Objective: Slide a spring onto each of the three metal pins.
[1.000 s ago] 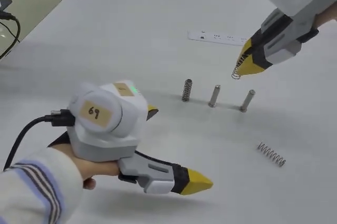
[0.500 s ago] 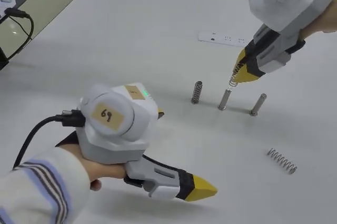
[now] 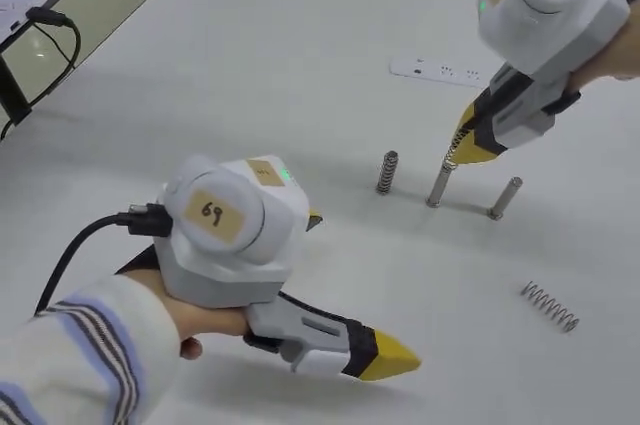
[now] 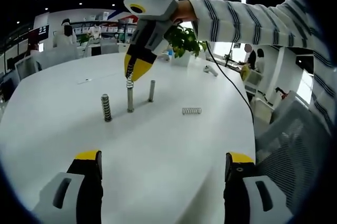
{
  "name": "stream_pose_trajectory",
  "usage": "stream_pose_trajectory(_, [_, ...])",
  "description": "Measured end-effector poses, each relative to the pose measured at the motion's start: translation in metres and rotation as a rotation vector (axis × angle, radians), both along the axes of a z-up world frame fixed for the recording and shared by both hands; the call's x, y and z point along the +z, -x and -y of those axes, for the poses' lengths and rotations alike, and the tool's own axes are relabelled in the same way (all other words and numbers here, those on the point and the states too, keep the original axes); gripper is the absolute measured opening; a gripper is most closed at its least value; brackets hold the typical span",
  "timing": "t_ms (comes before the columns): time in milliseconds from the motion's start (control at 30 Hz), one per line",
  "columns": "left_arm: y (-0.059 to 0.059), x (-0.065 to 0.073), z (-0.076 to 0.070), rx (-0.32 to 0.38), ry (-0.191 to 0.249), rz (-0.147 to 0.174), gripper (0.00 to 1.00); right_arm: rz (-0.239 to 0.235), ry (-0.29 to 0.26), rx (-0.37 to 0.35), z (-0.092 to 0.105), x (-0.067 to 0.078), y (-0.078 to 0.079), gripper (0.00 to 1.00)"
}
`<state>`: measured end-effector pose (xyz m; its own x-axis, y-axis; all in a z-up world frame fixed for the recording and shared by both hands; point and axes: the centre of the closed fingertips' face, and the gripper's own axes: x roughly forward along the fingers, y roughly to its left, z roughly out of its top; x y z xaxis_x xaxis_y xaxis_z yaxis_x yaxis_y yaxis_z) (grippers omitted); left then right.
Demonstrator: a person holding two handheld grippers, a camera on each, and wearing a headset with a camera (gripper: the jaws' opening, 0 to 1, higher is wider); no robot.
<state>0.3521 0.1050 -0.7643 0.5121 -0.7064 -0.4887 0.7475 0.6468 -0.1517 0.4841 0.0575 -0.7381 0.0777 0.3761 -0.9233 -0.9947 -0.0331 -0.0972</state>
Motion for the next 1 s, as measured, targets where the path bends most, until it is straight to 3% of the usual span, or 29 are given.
stream_pose_trajectory(367, [0.004,-0.002,0.001,-0.014,-0.009,-0.009,0.92,-0.009,-0.006,-0.005,-0.001,0.0,0.008,0.08])
stream_pose_trajectory(867, [0.007,-0.008,-0.001,-0.028,-0.032,-0.027,0.92,-0.013,0.038,0.007,-0.002,-0.027,0.006,0.08])
stream_pose_trajectory(1000, [0.007,-0.007,0.0,-0.021,-0.016,-0.036,0.9,-0.005,0.048,0.012,-0.002,-0.032,0.004,0.08])
